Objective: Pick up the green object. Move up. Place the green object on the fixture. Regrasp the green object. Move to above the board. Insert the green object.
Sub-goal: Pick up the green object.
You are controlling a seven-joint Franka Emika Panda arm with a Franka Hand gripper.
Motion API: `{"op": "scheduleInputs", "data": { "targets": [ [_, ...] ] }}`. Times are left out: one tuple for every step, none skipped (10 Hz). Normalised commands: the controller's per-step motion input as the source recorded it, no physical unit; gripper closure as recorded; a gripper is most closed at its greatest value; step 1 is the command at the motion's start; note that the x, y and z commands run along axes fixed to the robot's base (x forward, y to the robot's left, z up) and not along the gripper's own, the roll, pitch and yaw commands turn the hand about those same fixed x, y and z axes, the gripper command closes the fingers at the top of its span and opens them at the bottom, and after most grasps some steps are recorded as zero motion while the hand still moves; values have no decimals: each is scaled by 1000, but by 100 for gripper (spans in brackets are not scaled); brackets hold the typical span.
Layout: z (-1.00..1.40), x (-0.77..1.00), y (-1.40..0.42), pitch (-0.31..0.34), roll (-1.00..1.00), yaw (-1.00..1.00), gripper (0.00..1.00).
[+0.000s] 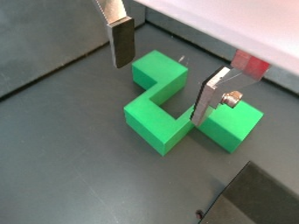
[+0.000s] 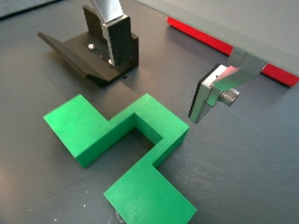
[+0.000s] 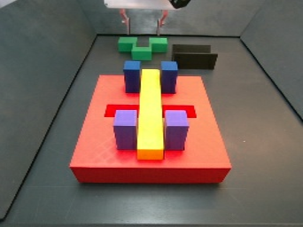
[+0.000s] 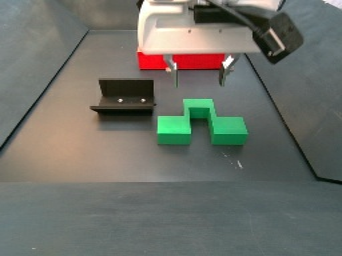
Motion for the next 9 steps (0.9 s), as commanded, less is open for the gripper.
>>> {"op": "scheduleInputs", "data": {
  "targets": [
    [-343,0,6,-24,-37,-109,0],
    [-314,0,0,-19,-31,-126,0],
    [-300,0,0,-14,-17,-160,0],
    [-294,0,0,-9,0,-186,0],
    [-197,-20,20,0,0,-103,0],
    [-151,-51,29,0,0,-63,0],
    [-180,-23,69,0,0,-23,0],
    [-243,-6,123,-6,0,0,0],
    [-266,-20,117,-10,0,0,0]
  ]
}}
